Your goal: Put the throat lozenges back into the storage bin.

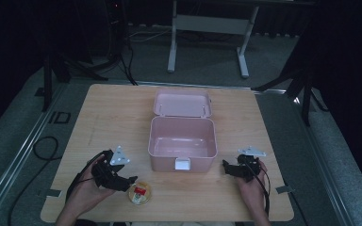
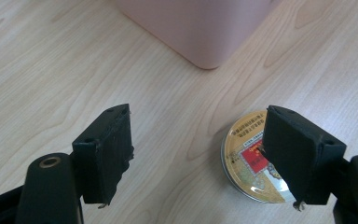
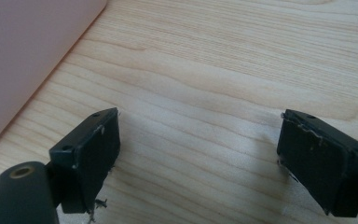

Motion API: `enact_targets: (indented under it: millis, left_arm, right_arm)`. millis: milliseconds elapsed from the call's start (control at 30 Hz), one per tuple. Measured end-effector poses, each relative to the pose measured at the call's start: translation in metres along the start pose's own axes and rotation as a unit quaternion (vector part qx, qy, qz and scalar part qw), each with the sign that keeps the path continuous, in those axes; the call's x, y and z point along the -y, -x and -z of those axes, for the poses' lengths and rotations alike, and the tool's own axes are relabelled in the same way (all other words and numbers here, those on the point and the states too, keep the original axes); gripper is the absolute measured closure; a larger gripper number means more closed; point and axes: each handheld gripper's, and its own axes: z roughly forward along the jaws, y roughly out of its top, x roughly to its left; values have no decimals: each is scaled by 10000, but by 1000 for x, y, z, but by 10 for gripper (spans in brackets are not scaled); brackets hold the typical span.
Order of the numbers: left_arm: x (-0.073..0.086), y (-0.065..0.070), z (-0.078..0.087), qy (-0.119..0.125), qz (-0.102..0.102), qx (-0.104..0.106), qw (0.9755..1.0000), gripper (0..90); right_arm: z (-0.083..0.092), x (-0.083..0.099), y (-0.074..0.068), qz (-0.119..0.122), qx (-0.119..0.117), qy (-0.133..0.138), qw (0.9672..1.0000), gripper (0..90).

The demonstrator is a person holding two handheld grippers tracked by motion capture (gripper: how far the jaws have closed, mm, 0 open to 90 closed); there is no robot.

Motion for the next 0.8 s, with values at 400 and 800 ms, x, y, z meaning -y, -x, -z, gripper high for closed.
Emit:
enact_targets:
  millis: [400, 800]
  left_arm:
    - [-3, 4, -3, -195, -113, 122, 9997, 250]
    - [-8, 11, -7, -347, -355, 210, 9985, 250]
  right_arm:
    - [0, 0, 0, -1, 0, 1, 10000, 130]
    - [0, 0, 0, 1, 1, 3, 10000, 130]
